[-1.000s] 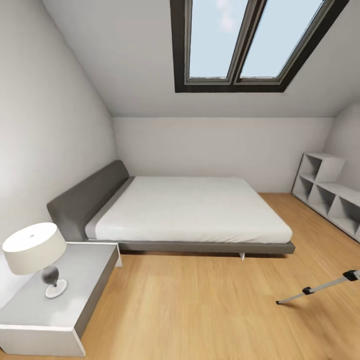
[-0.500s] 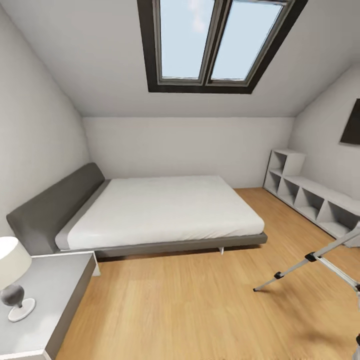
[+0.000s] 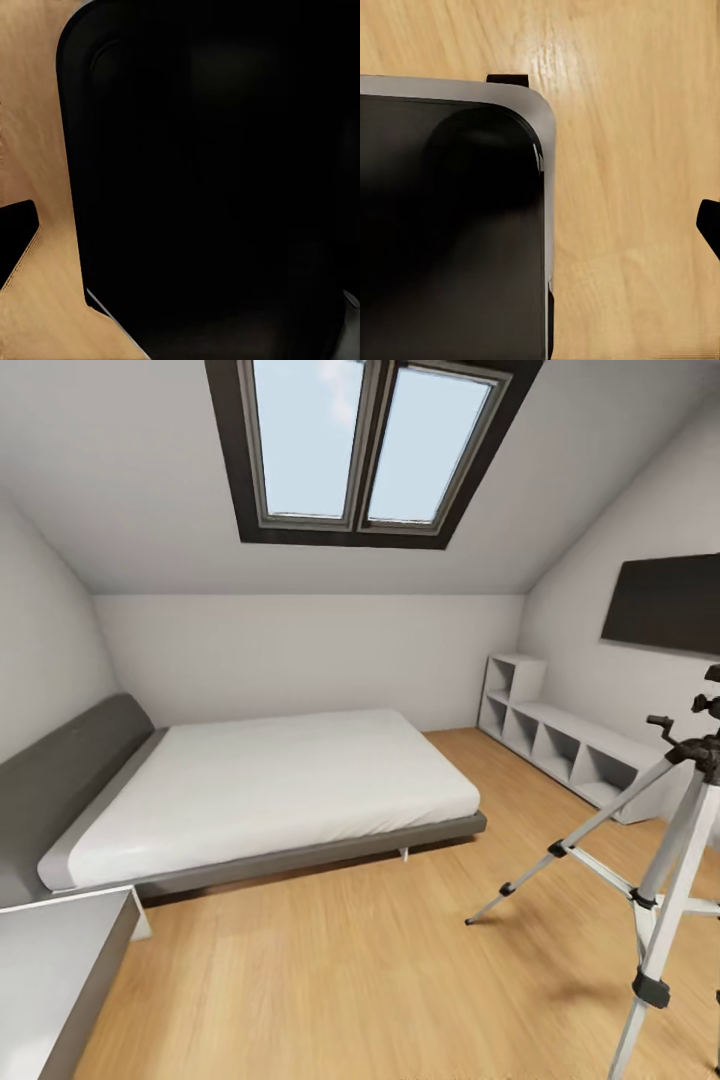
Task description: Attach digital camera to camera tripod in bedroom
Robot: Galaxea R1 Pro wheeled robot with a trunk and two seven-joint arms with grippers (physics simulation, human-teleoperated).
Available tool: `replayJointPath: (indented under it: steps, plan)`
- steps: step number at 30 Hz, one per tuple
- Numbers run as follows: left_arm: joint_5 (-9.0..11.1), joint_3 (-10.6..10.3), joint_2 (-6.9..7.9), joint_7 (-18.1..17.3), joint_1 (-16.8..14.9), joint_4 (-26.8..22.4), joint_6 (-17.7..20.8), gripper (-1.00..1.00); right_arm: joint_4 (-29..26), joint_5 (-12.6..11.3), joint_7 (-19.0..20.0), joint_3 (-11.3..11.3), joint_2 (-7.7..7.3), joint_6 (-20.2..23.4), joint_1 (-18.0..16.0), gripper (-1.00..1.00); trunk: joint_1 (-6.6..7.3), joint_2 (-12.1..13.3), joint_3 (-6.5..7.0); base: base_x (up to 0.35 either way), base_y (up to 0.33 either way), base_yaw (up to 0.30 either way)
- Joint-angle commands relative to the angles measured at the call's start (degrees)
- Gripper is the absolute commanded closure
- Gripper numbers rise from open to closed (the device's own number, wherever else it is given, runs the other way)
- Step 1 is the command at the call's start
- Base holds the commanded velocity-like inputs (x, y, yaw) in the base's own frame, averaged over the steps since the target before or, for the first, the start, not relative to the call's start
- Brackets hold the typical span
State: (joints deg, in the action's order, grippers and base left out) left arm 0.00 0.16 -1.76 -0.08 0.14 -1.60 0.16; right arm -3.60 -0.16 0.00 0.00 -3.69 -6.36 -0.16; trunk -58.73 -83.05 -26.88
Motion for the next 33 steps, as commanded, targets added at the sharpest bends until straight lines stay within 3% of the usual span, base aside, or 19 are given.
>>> replayJointPath:
  steps: [1,33]
  plan:
    - [0.00,0.02,0.00,-0.01,0.02,-0.07,0.02,-1.00,0.00,-0.02,0.00,0.00,0.00,-0.14,-0.02,-1.00,0.00,-0.03,-0.05,0.000,0.000,-0.300]
    - [0.00,-0.04,0.00,-0.01,0.00,-0.07,0.02,-1.00,0.00,-0.02,0.00,0.00,0.00,-0.14,-0.02,-1.00,0.00,-0.03,-0.05,0.000,0.000,-0.300]
